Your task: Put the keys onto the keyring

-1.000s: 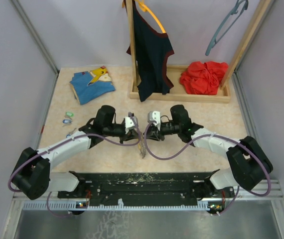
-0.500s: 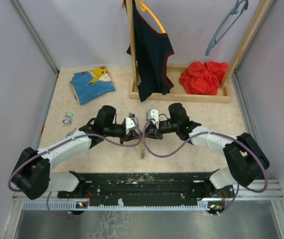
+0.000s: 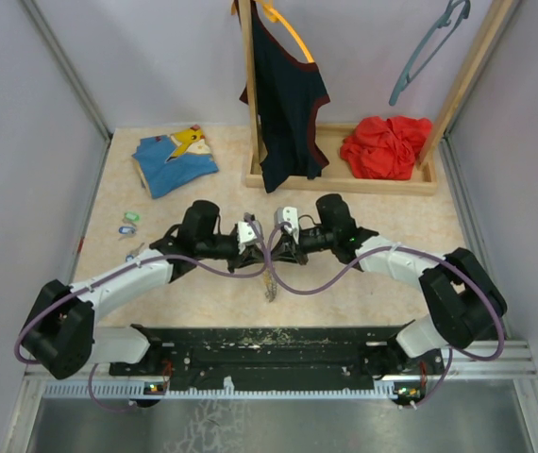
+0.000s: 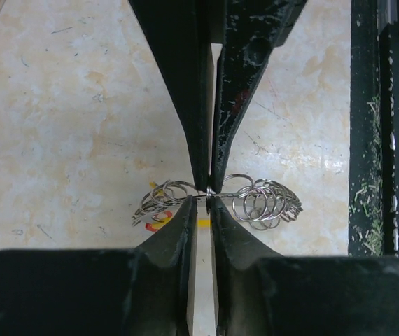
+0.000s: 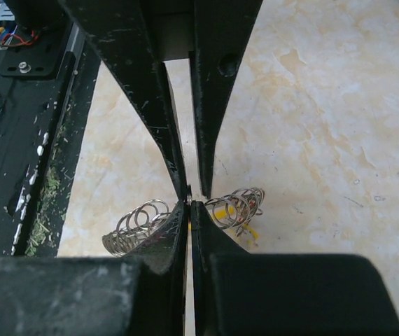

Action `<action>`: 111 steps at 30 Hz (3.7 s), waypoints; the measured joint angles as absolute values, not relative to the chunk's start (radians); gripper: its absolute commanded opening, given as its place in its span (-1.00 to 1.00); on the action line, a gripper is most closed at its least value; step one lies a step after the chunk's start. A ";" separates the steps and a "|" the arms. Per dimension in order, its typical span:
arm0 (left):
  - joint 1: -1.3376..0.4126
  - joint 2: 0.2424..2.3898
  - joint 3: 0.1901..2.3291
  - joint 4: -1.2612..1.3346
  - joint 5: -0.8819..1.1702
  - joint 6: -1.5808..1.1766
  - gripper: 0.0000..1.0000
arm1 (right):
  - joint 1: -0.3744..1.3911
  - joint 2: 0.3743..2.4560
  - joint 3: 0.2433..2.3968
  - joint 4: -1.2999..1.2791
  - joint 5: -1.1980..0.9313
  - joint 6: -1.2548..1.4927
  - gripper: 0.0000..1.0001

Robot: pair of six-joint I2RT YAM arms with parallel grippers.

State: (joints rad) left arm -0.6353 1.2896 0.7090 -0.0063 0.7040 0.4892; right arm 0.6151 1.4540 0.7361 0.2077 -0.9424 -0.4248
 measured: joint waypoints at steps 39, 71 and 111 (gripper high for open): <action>-0.604 1.347 0.113 1.335 0.574 -0.073 -0.24 | 0.648 1.464 0.550 0.768 -0.928 -0.100 -1.00; -0.587 1.231 0.240 0.955 0.717 0.053 -1.00 | 0.654 1.399 0.611 0.434 -0.907 -0.276 -0.68; -0.706 1.238 0.660 0.018 0.564 0.440 -1.00 | 0.633 1.428 0.688 0.242 -0.867 -0.445 -0.62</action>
